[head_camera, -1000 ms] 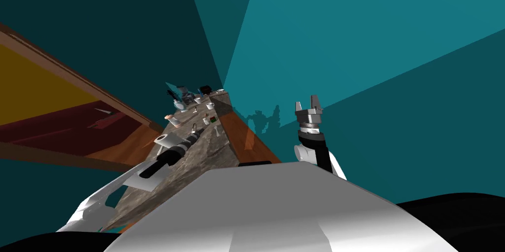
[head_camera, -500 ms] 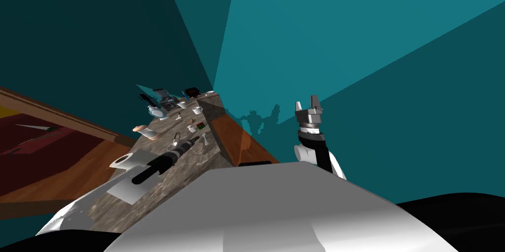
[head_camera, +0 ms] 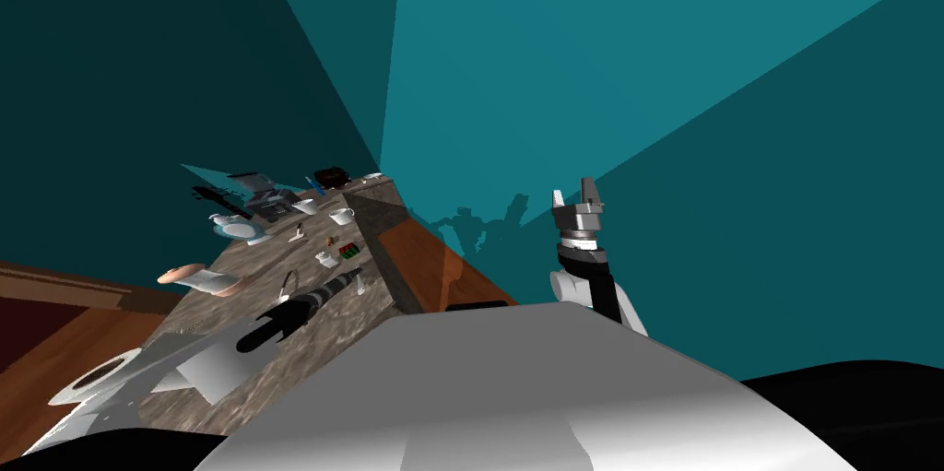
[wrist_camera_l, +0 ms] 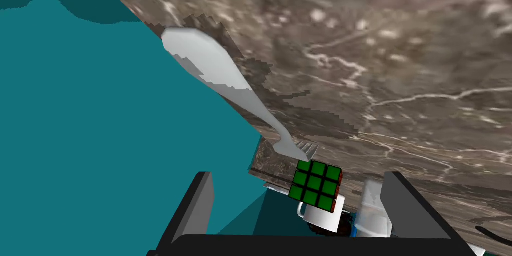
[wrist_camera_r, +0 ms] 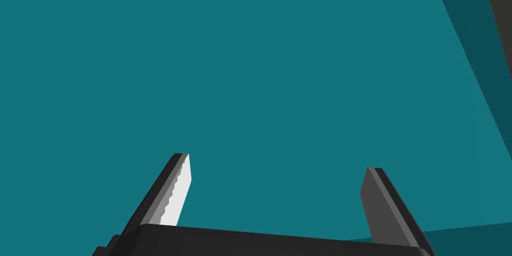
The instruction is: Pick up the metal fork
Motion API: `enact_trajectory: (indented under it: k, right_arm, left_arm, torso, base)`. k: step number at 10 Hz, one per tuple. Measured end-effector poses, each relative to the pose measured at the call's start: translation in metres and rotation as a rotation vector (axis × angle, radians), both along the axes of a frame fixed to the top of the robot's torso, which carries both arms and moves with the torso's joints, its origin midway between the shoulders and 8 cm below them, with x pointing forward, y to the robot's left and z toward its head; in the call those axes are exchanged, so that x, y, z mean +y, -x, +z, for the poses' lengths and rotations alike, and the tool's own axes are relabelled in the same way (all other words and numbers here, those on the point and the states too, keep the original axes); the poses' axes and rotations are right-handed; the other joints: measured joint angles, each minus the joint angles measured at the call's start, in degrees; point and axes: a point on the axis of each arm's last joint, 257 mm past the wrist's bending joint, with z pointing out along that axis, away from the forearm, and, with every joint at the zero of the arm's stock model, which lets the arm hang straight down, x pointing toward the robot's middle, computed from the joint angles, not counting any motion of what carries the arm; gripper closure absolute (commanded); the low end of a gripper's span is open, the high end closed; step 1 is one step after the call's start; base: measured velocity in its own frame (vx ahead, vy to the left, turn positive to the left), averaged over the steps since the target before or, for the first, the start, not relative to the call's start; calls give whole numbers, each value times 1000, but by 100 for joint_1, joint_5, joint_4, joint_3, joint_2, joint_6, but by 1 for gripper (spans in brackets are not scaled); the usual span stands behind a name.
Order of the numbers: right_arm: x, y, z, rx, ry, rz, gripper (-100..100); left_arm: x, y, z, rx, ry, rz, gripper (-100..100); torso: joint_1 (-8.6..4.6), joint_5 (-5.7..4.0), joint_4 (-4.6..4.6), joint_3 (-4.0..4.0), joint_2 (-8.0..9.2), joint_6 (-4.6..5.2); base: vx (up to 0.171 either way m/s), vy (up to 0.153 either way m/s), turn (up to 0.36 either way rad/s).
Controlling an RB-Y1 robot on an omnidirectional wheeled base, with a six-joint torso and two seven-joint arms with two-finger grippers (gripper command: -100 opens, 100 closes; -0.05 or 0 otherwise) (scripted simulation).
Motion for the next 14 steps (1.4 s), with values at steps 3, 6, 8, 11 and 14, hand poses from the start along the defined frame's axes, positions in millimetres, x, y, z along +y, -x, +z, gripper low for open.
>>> enact_trajectory:
  k: [3,6,8,11,14]
  right_arm:
    - [0,0,0,0,0,0,0]
    - [0,0,0,0,0,0,0]
    - [0,0,0,0,0,0,0]
    - [0,0,0,0,0,0,0]
    - [0,0,0,0,0,0,0]
  left_arm:
    - [27,25,-13,87,-59,33,0]
    - [36,30,-24,86,-55,70,-100]
    - [40,34,-28,87,-54,93,100]
    - [41,35,-28,87,-52,96,100]
    - [41,35,-28,87,-52,96,100]
  torso:
    - [5,1,2,6,10,-5]
    - [28,7,9,23,40,0]
    - [24,6,10,24,39,-7]
    - [11,1,8,18,30,-1]
    - [13,1,8,19,31,-1]
  base:
    - [37,-23,-107]
    - [-36,35,-238]
    - [-13,14,-9]
    - [0,0,0]
    - [8,-4,70]
